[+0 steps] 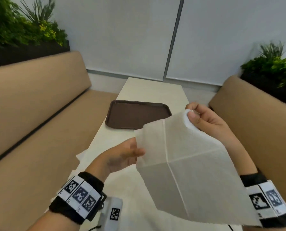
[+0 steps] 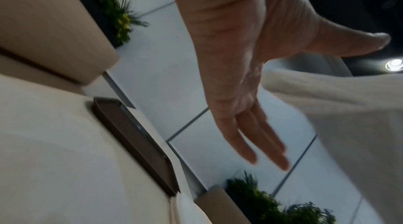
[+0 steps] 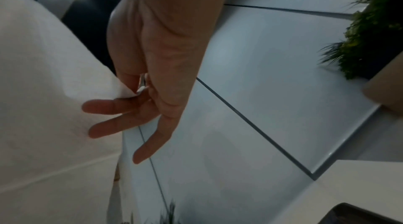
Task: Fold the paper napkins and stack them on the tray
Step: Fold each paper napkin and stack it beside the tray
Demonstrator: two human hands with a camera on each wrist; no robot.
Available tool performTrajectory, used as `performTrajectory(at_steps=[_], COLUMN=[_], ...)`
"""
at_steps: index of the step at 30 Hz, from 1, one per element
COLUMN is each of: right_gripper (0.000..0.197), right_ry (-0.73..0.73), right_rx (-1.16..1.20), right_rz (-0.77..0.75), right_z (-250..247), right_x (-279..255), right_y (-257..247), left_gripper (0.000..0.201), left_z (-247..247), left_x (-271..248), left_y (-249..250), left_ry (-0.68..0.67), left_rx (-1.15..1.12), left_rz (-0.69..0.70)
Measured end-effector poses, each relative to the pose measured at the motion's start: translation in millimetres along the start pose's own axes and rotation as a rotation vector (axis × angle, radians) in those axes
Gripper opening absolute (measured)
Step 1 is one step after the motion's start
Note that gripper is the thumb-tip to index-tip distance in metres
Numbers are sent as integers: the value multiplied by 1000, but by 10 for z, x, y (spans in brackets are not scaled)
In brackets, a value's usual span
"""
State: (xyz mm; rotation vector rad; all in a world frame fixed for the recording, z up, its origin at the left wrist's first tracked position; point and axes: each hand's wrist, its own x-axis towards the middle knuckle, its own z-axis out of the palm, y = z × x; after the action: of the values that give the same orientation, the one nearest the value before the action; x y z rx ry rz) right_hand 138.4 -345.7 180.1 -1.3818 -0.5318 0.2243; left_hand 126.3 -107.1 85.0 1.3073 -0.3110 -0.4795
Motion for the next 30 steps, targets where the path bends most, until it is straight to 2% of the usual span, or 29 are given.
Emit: performTrajectory(at_steps=[2,4,6,7,8,9,10,11,13,14,17,20,22,26,28,30], right_gripper=[7,8,17,29,56,99,132,137,89,82,114,113,102,69,45,33], right_ry=[79,169,294,331,334,304,327,327,346,345,304,253,230,266,304,332], right_rx=[-2,15,-113,-199,-228,-216,-144,-66,17,29,139,136,35,-64,-102,-151], right_rz=[22,64,138,188,214,203,217,233,270,281,254,210,200,142,105,80], right_z=[-101,-187,-242,-222,-211,-215,-193,-171,-151,-120,-145,-177,-159,-174,-197,-201], right_x=[-87,-181,-236,-276,-343,-425,-478,-531,-601,-621,-684,-737,-774,-790,-794,-798], right_y=[37,109,180,186,206,240,264,308,492,566,739,758,733,711,710,706], left_gripper=[71,58,39,31,27,27,31,35,41,40,31,30,40,104,104,88], left_z=[93,176,253,294,328,353,374,389,414,424,411,364,325,207,169,191], left_x=[19,3,-20,-38,-49,-59,-66,-73,-81,-85,-104,-133,-162,-267,-312,-340], left_y=[-73,-117,-128,-120,-109,-99,-85,-76,-58,-49,-32,-33,-52,-81,-69,-35], left_ry=[-25,9,78,110,152,199,250,293,353,376,448,532,542,424,412,403], left_rx=[-54,-74,-117,-144,-166,-182,-185,-181,-166,-155,-110,-29,17,49,153,214], left_rz=[-43,-52,-52,-41,-25,-7,10,26,48,59,108,156,181,202,238,260])
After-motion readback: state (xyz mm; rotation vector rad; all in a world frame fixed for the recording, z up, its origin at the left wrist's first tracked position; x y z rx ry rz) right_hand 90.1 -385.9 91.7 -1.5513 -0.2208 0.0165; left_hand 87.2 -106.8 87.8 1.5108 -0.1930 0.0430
